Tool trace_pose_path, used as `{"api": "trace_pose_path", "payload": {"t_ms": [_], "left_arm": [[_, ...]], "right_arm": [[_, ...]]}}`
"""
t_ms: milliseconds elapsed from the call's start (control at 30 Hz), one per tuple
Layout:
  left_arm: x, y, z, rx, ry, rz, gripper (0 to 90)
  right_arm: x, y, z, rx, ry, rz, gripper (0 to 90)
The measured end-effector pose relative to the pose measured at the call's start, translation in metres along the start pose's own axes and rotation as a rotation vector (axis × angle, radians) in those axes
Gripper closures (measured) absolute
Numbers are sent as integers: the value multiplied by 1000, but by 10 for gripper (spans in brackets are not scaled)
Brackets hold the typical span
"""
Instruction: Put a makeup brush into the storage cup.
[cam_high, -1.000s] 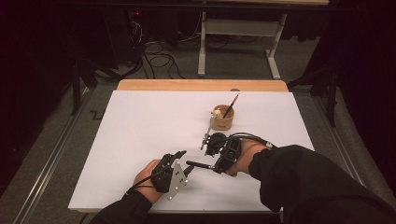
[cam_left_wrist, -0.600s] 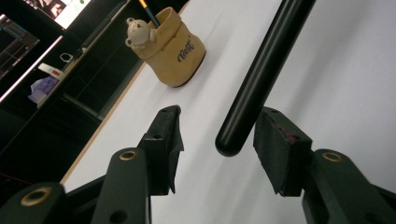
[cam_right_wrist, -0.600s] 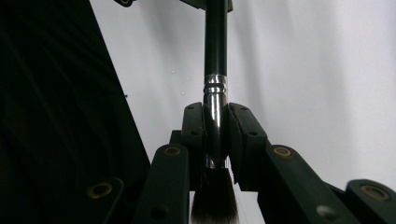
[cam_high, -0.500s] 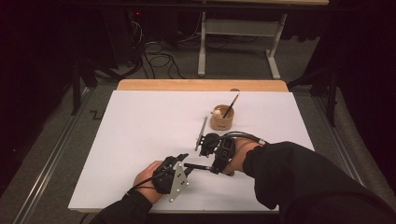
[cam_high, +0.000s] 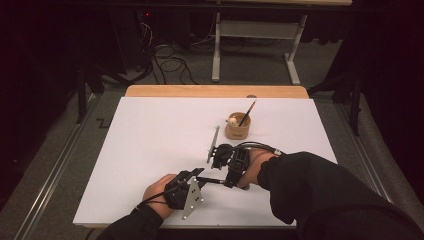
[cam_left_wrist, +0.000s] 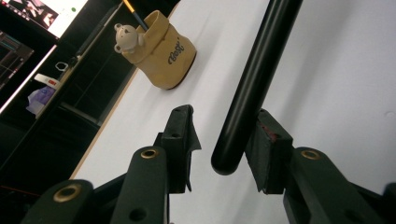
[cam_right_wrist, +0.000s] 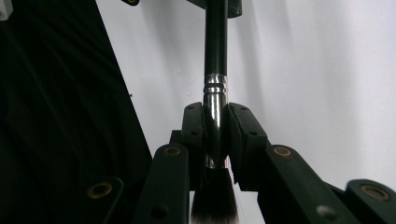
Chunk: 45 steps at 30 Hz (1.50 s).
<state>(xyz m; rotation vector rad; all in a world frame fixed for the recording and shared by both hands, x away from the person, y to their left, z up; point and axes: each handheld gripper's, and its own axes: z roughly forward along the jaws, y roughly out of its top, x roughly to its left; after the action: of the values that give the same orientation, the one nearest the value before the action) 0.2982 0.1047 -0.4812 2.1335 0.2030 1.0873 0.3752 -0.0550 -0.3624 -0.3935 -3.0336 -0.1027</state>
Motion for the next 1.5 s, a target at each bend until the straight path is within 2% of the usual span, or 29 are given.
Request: {"api": "trace_pose_path", "payload": {"t_ms": [500,900,967,1233,1500], "left_arm": [[-4,0,1,8,-18,44,735],[-5,0,1,16,-18,83,762],[-5,0,1,15,-23,83,767],[-5,1,2,15,-38,96,784],[-5,1,2,15,-41,92,788]], "right_arm": [[-1,-1,0,8,1,-4,789],[-1,-1,-1,4,-15,-12,774],[-1,-1,-1,-6,-17,0,770],[-3,-2,-4,-29,-34,-1,701],[-5,-3,-7,-38,-39,3,614]]}}
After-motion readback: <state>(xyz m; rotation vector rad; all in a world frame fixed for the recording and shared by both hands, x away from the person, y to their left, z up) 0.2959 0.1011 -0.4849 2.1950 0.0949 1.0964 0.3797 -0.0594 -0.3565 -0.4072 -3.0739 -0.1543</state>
